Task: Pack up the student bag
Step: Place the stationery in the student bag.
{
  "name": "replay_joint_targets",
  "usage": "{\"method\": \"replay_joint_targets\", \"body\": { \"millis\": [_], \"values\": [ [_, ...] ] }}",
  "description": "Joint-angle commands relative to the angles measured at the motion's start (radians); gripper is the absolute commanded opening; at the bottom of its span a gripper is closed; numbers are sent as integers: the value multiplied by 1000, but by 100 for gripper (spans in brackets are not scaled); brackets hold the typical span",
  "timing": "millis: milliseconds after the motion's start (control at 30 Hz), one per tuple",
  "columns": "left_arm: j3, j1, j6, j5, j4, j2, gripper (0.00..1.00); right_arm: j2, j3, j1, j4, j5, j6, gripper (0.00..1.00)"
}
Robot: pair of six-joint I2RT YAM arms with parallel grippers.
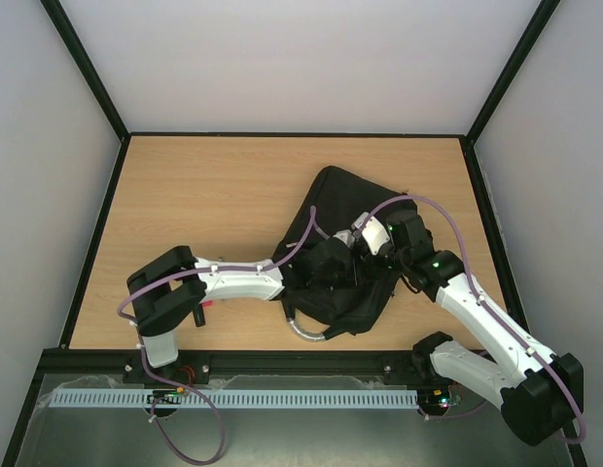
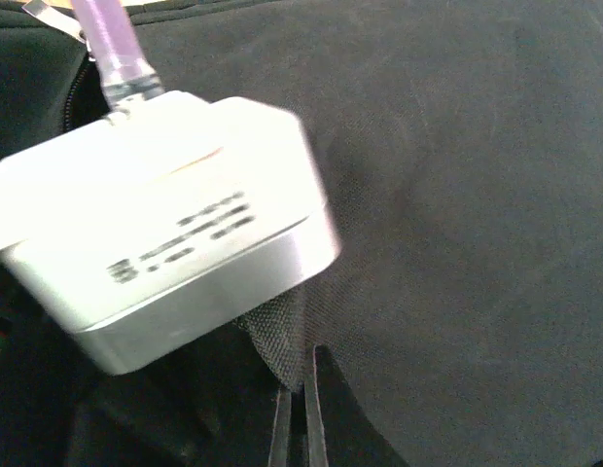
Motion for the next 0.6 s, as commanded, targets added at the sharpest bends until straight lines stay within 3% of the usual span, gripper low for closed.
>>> {"method": "replay_joint_targets", "body": {
  "millis": [0, 233, 400, 567],
  "values": [
    [39, 26, -2, -65, 99, 64, 13, -33, -3, 11, 37, -55, 17, 1],
    [86, 68, 44, -139, 227, 133, 2, -37, -6, 9, 49, -16, 27, 1],
    [47, 86, 21, -232, 337, 120, 2, -32, -11, 7, 54, -15, 26, 1],
    [18, 95, -28, -223, 494, 135, 7, -29, -13, 7, 57, -8, 24, 1]
  ]
}}
